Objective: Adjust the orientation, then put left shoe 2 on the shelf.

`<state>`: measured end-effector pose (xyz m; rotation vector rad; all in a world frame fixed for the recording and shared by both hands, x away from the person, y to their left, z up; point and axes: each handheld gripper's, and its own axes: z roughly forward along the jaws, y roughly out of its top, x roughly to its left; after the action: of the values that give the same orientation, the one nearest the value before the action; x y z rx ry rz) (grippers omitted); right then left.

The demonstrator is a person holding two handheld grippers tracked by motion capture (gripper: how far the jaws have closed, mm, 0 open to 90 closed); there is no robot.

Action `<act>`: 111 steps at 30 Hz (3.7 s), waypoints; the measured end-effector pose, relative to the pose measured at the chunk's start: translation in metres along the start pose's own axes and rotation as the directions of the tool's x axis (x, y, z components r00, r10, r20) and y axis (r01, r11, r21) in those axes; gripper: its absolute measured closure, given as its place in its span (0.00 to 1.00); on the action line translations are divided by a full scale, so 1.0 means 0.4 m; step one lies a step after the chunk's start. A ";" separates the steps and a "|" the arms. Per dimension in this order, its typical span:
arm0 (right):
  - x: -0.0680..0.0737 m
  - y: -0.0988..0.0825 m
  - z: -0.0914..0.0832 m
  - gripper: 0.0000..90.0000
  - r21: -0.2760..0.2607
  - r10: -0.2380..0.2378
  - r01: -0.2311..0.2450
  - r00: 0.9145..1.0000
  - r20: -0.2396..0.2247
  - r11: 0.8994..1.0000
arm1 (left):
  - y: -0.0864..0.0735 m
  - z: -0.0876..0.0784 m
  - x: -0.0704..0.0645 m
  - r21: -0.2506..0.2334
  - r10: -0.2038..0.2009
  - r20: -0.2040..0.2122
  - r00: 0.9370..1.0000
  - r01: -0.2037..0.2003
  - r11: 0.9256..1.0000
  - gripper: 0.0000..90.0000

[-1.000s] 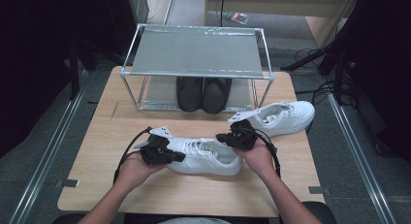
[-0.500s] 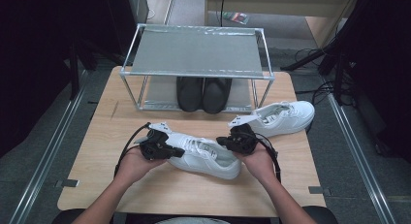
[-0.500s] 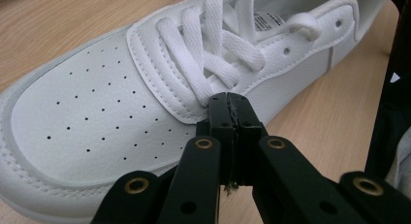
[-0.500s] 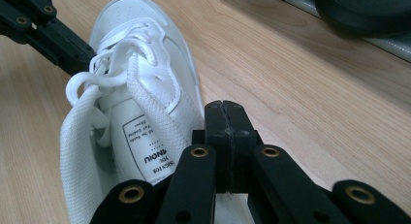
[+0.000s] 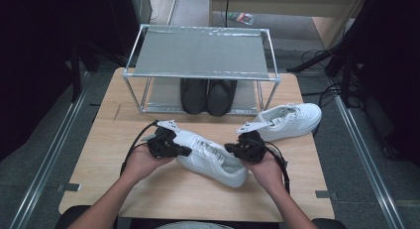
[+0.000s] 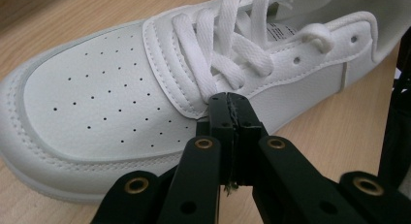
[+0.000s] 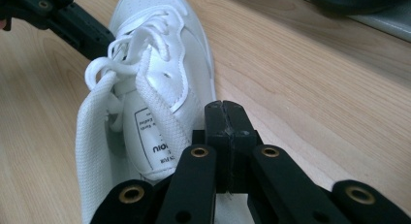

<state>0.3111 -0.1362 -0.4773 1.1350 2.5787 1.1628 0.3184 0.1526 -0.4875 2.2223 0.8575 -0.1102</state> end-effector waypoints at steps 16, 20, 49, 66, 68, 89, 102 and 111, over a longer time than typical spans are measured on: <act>-0.010 -0.032 -0.036 1.00 -0.028 0.037 -0.039 0.996 -0.084 0.999 | 0.035 0.020 0.026 -0.023 -0.003 -0.021 1.000 0.002 1.000 1.00; 0.007 -0.036 -0.035 1.00 -0.027 0.028 -0.030 0.996 -0.083 0.999 | 0.041 0.022 0.038 -0.034 -0.017 -0.020 1.000 0.016 0.999 1.00; 0.074 -0.059 -0.057 0.68 -0.124 0.043 -0.048 0.998 -0.044 0.991 | 0.022 -0.085 0.045 -0.117 -0.024 0.026 0.999 0.027 0.993 0.55; 0.057 -0.056 0.031 0.68 -0.079 0.055 -0.056 0.998 -0.018 0.995 | 0.005 -0.096 0.063 -0.146 -0.038 -0.020 0.999 0.035 0.989 0.46; 0.062 -0.053 0.038 0.69 -0.083 0.044 -0.045 0.999 -0.008 0.996 | 0.000 -0.096 0.065 -0.146 -0.035 -0.025 0.999 0.031 0.989 0.46; 0.050 -0.033 0.051 0.89 -0.121 0.104 -0.101 0.994 0.025 0.988 | -0.067 -0.156 0.098 -0.222 -0.099 -0.077 0.992 0.080 0.972 0.44; 0.025 0.006 0.035 0.93 -0.084 0.078 -0.084 0.995 -0.068 0.993 | -0.106 -0.192 0.111 -0.263 -0.145 -0.088 0.986 0.117 0.958 0.44; 0.013 0.065 0.026 0.93 -0.017 -0.001 -0.003 0.983 -0.185 1.000 | -0.135 -0.214 0.114 -0.276 -0.158 -0.111 0.981 0.122 0.953 0.44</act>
<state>0.3266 -0.1154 -0.4659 1.0721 2.6962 1.3488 0.3058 0.2622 -0.4732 1.9308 1.0385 0.0829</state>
